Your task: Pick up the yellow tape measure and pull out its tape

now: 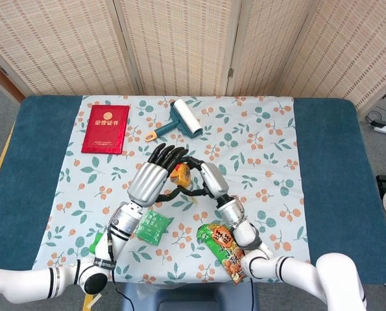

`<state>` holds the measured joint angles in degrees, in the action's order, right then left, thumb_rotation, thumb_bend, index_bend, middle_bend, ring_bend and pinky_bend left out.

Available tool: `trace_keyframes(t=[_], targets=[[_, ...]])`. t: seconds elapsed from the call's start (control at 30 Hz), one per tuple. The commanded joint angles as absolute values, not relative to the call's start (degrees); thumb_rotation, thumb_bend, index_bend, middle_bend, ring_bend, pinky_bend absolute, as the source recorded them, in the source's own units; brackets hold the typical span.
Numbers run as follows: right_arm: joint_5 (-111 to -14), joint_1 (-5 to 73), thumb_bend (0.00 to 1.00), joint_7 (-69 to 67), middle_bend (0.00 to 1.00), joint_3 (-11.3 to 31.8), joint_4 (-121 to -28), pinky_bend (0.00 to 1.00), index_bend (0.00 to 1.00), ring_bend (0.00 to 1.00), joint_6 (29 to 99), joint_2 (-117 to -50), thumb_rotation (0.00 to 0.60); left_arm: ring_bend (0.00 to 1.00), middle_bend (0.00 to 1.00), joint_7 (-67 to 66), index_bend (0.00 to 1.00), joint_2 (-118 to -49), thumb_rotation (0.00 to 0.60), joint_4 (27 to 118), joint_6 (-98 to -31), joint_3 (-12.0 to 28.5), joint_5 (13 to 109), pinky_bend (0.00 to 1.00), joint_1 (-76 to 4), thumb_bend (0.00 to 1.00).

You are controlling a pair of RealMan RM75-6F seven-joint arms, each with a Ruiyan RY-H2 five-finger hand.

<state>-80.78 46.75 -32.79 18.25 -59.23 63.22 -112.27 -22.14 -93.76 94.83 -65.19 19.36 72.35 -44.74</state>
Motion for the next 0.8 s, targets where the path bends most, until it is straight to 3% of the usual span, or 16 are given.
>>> trace_keyframes(t=[0.03, 0.8], targets=[[-80.76, 46.88, 0.43, -32.48, 0.48, 18.09, -59.39, 0.35, 0.57, 0.46, 63.18, -112.43, 0.6, 0.09, 0.12, -22.03, 0.04, -94.06, 0.6, 94.52, -65.49, 19.4, 72.02, 0.0, -44.99, 0.32], [-80.64, 47.06, 0.43, -31.55, 0.48, 17.09, -59.95, 0.35, 0.57, 0.46, 63.05, -112.55, 0.6, 0.09, 0.12, -21.4, 0.04, -95.26, 0.6, 91.99, -66.49, 18.57, 70.0, 0.0, -46.32, 0.32]])
